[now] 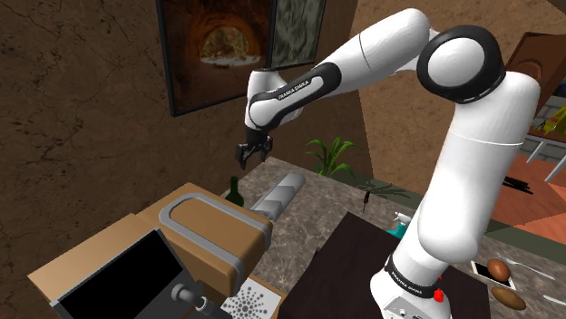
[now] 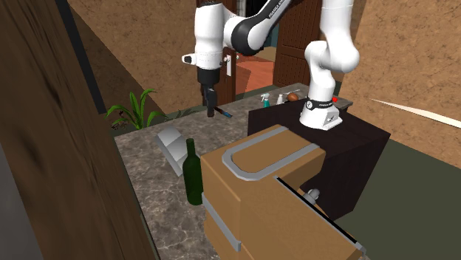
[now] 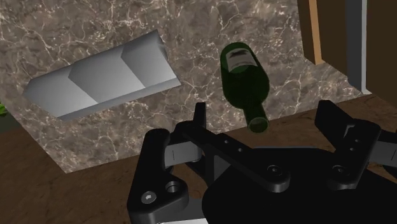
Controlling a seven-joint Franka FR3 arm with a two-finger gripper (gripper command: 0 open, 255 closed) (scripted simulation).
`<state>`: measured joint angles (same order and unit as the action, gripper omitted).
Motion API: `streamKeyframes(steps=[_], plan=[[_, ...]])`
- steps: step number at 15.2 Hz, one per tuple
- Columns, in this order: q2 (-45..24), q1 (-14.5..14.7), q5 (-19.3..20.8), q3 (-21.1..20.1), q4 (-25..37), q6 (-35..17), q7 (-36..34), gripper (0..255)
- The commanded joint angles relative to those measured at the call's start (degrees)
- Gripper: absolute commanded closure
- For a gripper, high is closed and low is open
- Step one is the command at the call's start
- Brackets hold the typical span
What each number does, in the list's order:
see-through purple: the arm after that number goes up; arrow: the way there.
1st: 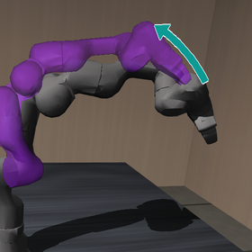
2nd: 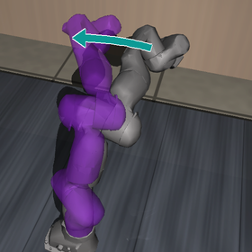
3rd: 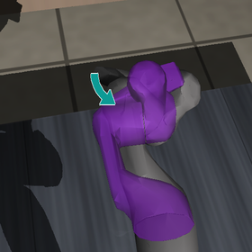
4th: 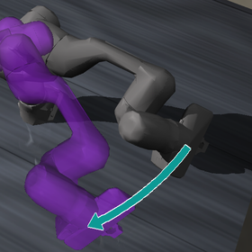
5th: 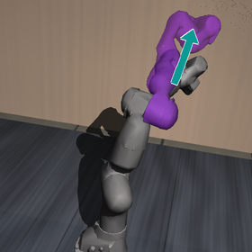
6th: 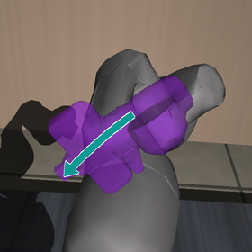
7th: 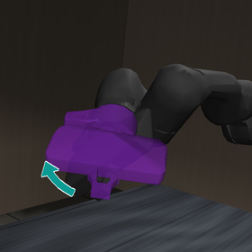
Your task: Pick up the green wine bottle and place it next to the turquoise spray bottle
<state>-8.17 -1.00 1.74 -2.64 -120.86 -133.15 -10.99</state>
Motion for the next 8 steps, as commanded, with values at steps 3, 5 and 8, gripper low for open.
streamKeyframes(steps=[3, 5, 8], plan=[[-9.19, -0.14, -0.89, -0.09, 6.59, -2.31, 0.33, 0], [-13.67, -0.17, -1.31, -0.22, 10.17, -3.02, 0.41, 0], [-20.47, -0.22, -1.88, -0.47, 16.18, -3.56, 0.52, 0]])
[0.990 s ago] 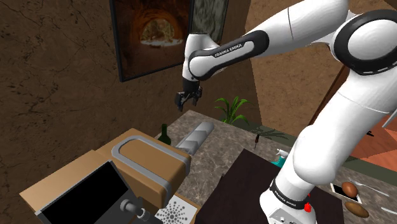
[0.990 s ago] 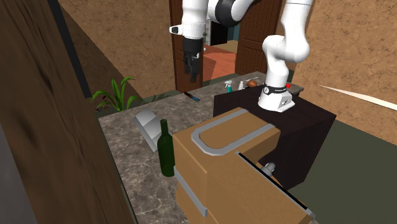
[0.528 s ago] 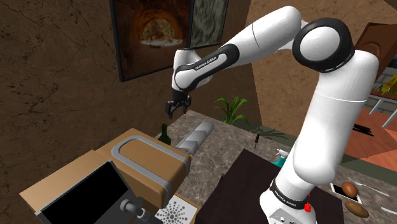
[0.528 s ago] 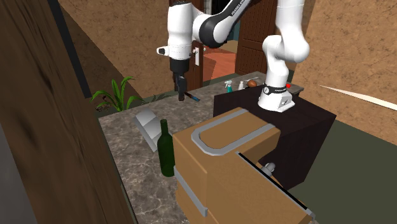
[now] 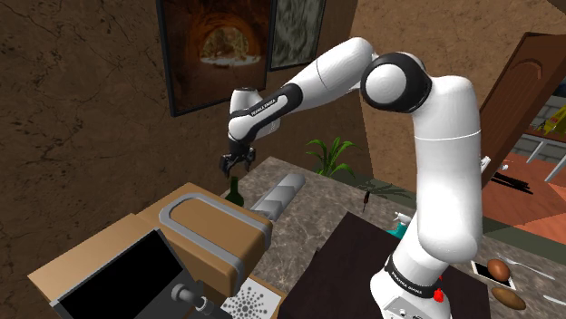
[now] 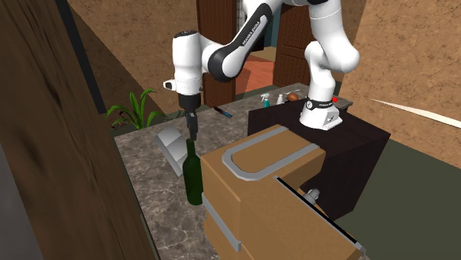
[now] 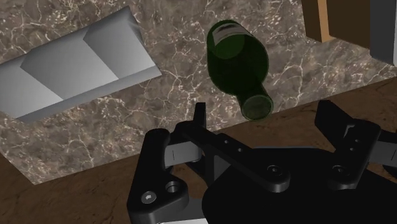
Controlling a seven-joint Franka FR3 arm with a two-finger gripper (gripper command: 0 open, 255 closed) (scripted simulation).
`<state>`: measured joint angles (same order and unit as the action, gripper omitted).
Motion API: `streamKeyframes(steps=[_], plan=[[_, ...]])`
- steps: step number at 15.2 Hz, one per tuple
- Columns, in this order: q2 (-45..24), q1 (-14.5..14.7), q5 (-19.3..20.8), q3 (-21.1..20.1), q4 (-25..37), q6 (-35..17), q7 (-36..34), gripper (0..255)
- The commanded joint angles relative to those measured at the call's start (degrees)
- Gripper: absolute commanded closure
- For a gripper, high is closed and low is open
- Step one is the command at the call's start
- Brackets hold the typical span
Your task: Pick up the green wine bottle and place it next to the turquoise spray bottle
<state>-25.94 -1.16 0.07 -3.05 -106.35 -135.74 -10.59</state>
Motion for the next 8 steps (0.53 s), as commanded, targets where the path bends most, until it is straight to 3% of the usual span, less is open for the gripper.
streamKeyframes(steps=[1, 8], plan=[[-2.84, -0.06, -0.22, -0.07, 1.81, -0.98, 0.12, 0], [-7.13, 0.14, -0.02, 0.05, 2.17, -4.91, -0.01, 0]])
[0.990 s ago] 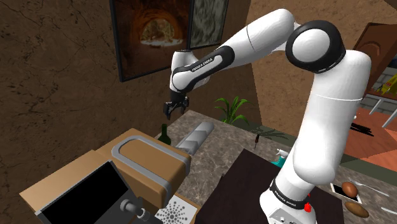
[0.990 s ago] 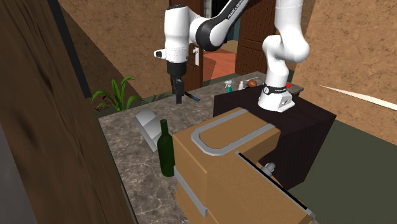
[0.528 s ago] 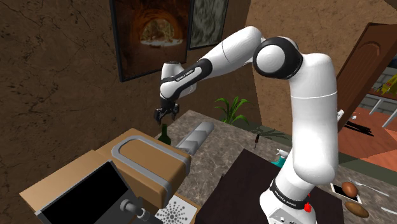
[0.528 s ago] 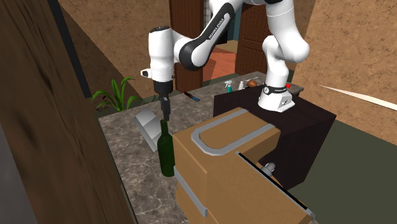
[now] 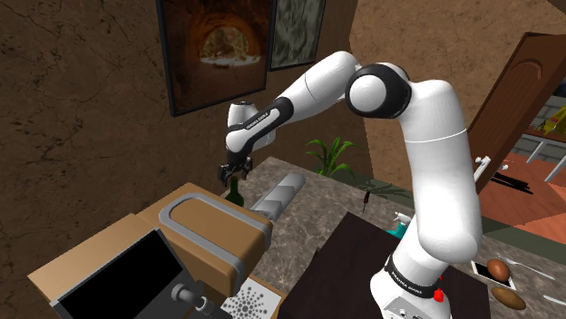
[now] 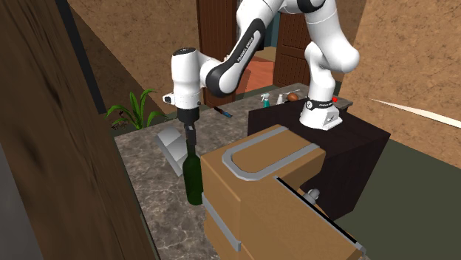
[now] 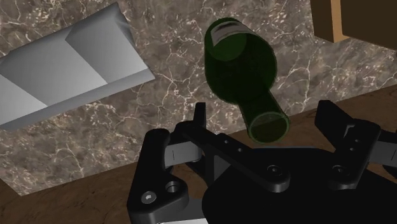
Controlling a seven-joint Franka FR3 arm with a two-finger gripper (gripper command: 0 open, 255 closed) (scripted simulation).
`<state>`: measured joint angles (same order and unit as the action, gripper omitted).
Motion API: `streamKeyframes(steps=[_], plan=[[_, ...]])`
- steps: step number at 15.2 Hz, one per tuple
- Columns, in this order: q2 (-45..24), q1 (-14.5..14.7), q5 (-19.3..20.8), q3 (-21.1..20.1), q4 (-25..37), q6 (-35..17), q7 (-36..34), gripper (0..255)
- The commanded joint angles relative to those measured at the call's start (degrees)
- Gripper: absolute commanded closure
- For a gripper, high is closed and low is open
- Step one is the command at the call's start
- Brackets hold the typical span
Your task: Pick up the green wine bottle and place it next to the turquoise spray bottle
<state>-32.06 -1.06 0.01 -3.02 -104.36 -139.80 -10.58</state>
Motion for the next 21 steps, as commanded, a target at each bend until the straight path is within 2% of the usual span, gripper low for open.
streamKeyframes(steps=[1, 8, 9, 18, 21], plan=[[-1.0, 0.04, 0.04, 0.02, 0.17, -0.85, -0.02, 0], [-1.01, 0.05, 0.04, 0.03, 0.19, -0.84, -0.02, 0], [-1.01, 0.05, 0.04, 0.03, 0.19, -0.84, -0.02, 255], [-1.01, 0.05, 0.04, 0.02, 0.19, -0.84, -0.02, 255], [0.61, 0.0, -0.03, -0.03, 0.18, 0.77, -0.02, 255]])
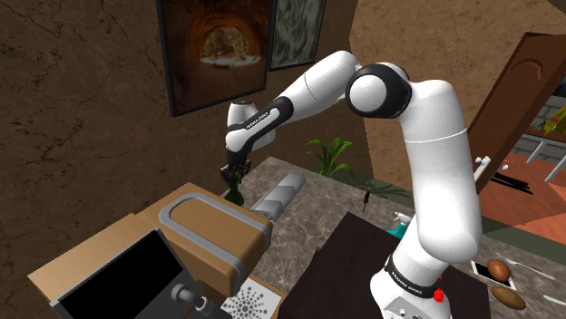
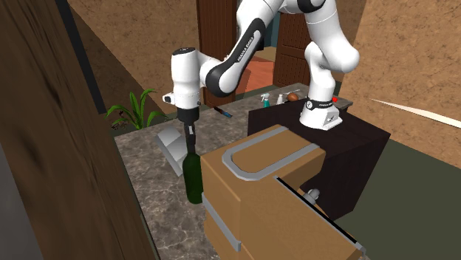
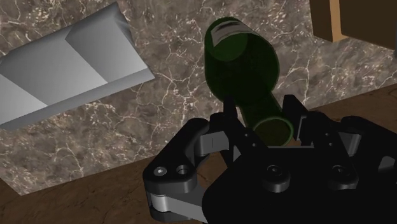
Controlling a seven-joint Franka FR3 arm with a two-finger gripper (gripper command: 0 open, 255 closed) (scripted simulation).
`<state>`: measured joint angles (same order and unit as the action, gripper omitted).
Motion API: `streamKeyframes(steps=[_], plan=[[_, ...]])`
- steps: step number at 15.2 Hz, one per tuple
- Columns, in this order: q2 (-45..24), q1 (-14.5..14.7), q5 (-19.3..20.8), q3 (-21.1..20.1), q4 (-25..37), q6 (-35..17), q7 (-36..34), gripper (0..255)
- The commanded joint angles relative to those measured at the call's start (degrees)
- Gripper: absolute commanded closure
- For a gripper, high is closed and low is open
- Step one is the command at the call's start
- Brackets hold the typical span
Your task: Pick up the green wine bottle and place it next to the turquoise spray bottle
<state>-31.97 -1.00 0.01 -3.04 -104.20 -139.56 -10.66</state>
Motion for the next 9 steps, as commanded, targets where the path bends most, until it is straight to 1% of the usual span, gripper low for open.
streamKeyframes(steps=[1, 9], plan=[[1.04, -0.08, -0.05, -0.03, 0.05, 1.07, 0.06, 255], [4.91, -0.18, -0.21, -0.15, 0.78, 5.66, 0.06, 255]])
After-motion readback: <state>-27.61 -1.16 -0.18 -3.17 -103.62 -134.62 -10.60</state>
